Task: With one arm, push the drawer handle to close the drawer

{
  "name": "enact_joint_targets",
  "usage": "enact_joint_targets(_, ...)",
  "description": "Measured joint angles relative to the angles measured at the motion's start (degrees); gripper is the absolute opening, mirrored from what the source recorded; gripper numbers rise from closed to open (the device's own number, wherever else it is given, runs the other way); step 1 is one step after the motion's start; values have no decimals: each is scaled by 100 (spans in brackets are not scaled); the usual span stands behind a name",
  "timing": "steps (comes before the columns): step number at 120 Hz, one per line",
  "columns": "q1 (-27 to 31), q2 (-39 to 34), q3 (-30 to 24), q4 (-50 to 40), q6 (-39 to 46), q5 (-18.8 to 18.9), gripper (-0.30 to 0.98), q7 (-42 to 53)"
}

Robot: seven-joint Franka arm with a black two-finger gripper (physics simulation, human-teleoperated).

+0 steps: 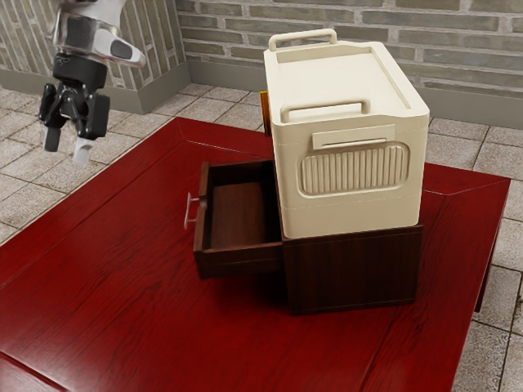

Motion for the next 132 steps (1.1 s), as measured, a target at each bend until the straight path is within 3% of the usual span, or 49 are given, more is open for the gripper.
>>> enact_joint_targets(20, -48, -37, -47, -112, 1552, 49, 69, 754)
enact_joint_targets(31, 249, -1063, -207, 223, 1864, -106, 69, 1097)
enact_joint_targets(46, -125, -1895, -942, 74, 1678, -118, 63, 1421)
enact_joint_targets(50, -115, -2039, -821, -250, 1607, -157, 56, 1489)
enact_joint_targets(57, -95, -2570, -157, -1430, 1630, -201, 40, 1608)
enact_joint_targets(68, -62, -3033, 674, -3424, 2217, -225, 19, 1887)
enact_joint_targets(77, -23, -2835, 1021, -4190, 2871, -222, 9, 2156)
enact_joint_targets(92, -2, -2448, 1134, -5001, 4019, -223, -1, 2565)
enact_joint_targets(106, 7, -1531, 1146, -4834, 4920, -289, -5, 2822)
enact_joint_targets(132, 184, -911, 1154, -4514, 5882, -177, -9, 3152)
